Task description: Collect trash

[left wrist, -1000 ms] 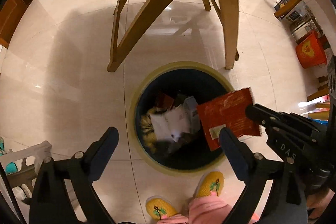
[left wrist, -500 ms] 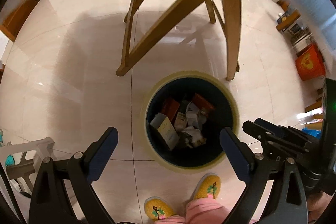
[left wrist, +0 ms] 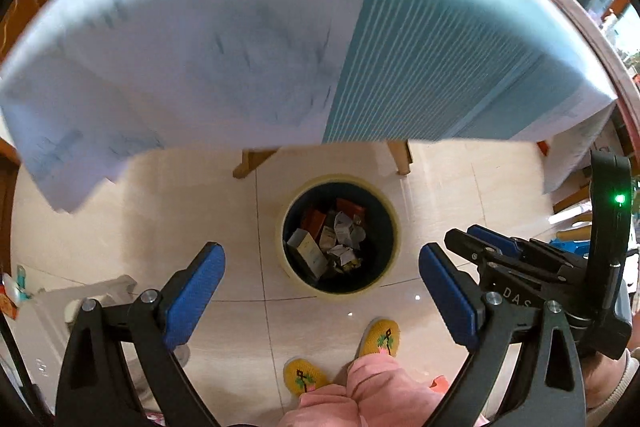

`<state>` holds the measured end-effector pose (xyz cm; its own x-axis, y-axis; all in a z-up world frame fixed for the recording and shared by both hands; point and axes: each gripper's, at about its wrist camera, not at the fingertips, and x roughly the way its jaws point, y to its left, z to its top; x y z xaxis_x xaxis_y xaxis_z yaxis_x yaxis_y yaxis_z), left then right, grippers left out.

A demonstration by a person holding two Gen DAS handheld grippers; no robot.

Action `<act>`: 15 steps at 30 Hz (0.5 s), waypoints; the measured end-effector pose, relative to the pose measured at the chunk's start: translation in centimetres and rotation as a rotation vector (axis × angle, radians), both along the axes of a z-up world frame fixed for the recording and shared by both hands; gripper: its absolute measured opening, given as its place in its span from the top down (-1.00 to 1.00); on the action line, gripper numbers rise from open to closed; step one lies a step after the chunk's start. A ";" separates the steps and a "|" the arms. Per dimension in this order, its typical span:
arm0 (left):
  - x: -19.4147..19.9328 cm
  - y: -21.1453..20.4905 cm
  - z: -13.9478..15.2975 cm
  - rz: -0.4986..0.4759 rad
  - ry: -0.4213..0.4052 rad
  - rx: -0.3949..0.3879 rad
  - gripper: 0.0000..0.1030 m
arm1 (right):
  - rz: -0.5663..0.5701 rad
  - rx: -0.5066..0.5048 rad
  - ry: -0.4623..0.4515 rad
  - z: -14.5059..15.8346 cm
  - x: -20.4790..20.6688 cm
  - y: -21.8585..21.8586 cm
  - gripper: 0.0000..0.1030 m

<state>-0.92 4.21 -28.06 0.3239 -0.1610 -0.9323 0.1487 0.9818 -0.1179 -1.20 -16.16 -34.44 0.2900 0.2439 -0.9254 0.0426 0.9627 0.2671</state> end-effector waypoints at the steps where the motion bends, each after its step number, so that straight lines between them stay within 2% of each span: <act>1: -0.1 0.0 1.5 -0.009 -0.010 0.000 -0.88 | -0.001 -0.002 -0.007 1.3 -0.2 0.0 0.42; 9: -1.5 0.8 11.6 -0.053 -0.085 -0.004 -0.88 | -0.032 -0.027 -0.069 11.4 -2.5 0.1 0.42; 15: -3.1 1.1 17.5 -0.089 -0.160 -0.006 -0.88 | -0.054 -0.041 -0.138 18.5 -4.3 0.3 0.42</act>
<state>-3.97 5.26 -10.56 0.4524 -0.2017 -0.8687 0.2527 0.9632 -0.0920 -5.47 -15.81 -15.95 0.4272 0.1872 -0.8846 0.0605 0.9702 0.2345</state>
